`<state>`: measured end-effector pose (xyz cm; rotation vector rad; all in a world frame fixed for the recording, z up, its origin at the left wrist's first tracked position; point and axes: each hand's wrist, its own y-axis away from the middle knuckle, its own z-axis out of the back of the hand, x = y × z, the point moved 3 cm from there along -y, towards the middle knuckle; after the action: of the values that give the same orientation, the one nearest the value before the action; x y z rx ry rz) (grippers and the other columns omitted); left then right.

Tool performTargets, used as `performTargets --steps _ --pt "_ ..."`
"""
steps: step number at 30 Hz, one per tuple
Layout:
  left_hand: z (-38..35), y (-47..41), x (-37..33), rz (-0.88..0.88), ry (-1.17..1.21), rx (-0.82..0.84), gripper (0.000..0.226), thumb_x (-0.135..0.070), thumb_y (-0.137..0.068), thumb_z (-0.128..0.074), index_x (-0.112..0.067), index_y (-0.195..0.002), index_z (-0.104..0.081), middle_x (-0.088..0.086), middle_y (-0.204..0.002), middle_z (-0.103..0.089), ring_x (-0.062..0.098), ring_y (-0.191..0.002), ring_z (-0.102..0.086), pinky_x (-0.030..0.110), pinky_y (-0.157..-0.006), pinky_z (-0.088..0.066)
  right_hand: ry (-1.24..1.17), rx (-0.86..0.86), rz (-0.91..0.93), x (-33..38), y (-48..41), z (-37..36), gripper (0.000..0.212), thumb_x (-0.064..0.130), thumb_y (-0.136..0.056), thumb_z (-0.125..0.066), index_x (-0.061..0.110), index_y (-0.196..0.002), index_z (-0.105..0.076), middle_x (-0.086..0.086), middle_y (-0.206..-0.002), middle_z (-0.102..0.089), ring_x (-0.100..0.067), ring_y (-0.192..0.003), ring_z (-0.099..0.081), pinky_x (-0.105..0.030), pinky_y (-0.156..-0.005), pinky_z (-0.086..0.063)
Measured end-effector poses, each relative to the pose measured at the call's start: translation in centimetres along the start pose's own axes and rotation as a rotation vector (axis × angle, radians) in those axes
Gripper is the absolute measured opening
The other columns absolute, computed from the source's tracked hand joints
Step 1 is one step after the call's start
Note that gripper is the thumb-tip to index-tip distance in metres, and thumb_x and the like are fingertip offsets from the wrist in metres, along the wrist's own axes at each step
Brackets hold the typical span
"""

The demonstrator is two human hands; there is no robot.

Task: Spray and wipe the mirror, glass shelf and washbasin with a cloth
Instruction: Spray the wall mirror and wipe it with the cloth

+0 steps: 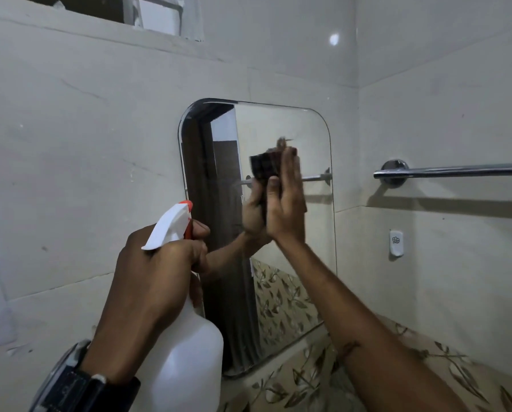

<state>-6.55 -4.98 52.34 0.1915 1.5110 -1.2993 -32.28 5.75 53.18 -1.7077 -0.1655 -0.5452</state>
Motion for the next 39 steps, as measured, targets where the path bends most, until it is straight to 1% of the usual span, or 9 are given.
performTargets --steps 4,10,13,15,19,23,28,35,39 --pt "-1.5 0.0 0.0 0.045 0.013 -0.006 0.024 -0.015 -0.052 -0.059 -0.015 -0.072 -0.071 0.024 -0.066 -0.063 0.036 -0.038 -0.053 0.051 -0.053 -0.054 -0.011 0.142 0.155 6.6 4.4 -3.6 0.065 0.049 -0.106 -0.019 0.014 -0.16 -0.021 0.001 -0.169 -0.013 -0.019 -0.158 -0.007 -0.047 -0.129 -0.009" --pt "-1.7 0.9 0.6 0.113 -0.008 -0.057 0.011 -0.012 -0.056 -0.062 -0.012 -0.064 -0.07 0.017 -0.054 -0.062 0.034 -0.041 -0.052 0.04 -0.052 -0.046 0.052 0.275 0.318 8.6 8.4 -5.4 0.065 0.032 -0.101 -0.035 0.005 -0.159 -0.023 -0.009 -0.17 -0.015 -0.023 -0.159 -0.003 -0.042 -0.129 -0.004" --pt "-2.3 0.7 1.1 0.17 -0.014 -0.057 0.013 -0.011 -0.059 -0.068 -0.004 -0.071 -0.07 0.025 -0.063 -0.062 0.037 -0.048 -0.052 0.039 -0.057 -0.045 0.054 0.395 0.387 8.0 9.9 -4.8 0.068 0.033 -0.097 -0.029 0.005 -0.158 -0.023 -0.01 -0.17 -0.015 -0.024 -0.159 -0.004 -0.046 -0.129 -0.007" --pt "-2.8 0.8 1.4 0.225 0.008 -0.067 0.012 -0.003 -0.073 -0.071 0.004 -0.082 -0.066 0.028 -0.073 -0.061 0.037 -0.056 -0.05 0.037 -0.061 -0.044 0.069 0.462 0.432 7.2 10.8 -4.2 0.066 0.029 -0.099 -0.04 0.008 -0.159 -0.022 -0.008 -0.17 -0.013 -0.023 -0.159 -0.002 -0.048 -0.128 -0.009" --pt "-3.3 1.3 1.2 0.188 -0.057 -0.08 0.024 -0.017 -0.057 -0.066 -0.013 -0.081 -0.068 0.023 -0.052 -0.06 0.039 -0.053 -0.055 0.045 -0.063 -0.048 0.106 0.465 0.467 3.9 11.8 -2.5 0.065 0.021 -0.102 -0.049 0.009 -0.159 -0.02 -0.008 -0.169 -0.017 -0.024 -0.159 -0.005 -0.052 -0.126 -0.016" --pt "-3.3 1.7 1.2 0.198 -0.09 -0.074 0.012 -0.008 -0.065 -0.07 -0.017 -0.071 -0.064 0.026 -0.05 -0.061 0.038 -0.047 -0.055 0.043 -0.06 -0.051 0.131 0.367 0.309 -1.1 10.7 0.1 0.071 0.014 -0.099 -0.055 0.012 -0.16 -0.019 -0.001 -0.171 -0.01 -0.021 -0.159 -0.002 -0.055 -0.125 -0.021" --pt "-2.7 1.9 1.9 0.226 -0.09 -0.071 0.012 -0.006 -0.064 -0.071 -0.013 -0.073 -0.072 0.019 -0.06 -0.068 0.038 -0.054 -0.06 0.041 -0.06 -0.053 0.095 0.118 -0.021 -7.8 7.1 3.5 0.062 0.028 -0.108 -0.039 0.027 -0.162 -0.009 0.008 -0.171 -0.006 -0.015 -0.158 -0.004 -0.049 -0.127 -0.021" --pt "-2.2 2.3 2.6 0.276 -0.079 -0.073 0.038 -0.017 -0.048 -0.06 -0.01 -0.081 -0.076 0.018 -0.083 -0.074 0.042 -0.065 -0.061 0.057 -0.075 -0.055 0.093 -0.037 -0.3 -13.9 4.6 6.0 0.061 0.05 -0.105 -0.026 0.031 -0.161 -0.011 0.006 -0.17 -0.013 -0.017 -0.158 -0.01 -0.055 -0.124 -0.024" --pt "-2.3 2.8 2.9 0.26 -0.081 -0.078 0.012 -0.006 -0.069 -0.071 -0.016 -0.075 -0.075 0.011 -0.067 -0.072 0.037 -0.054 -0.06 0.053 -0.068 -0.055 0.079 -0.059 -0.323 -12.0 7.3 4.7 0.069 0.061 -0.102 -0.021 0.027 -0.162 -0.01 0.012 -0.169 -0.006 -0.015 -0.158 -0.005 -0.054 -0.125 -0.022"
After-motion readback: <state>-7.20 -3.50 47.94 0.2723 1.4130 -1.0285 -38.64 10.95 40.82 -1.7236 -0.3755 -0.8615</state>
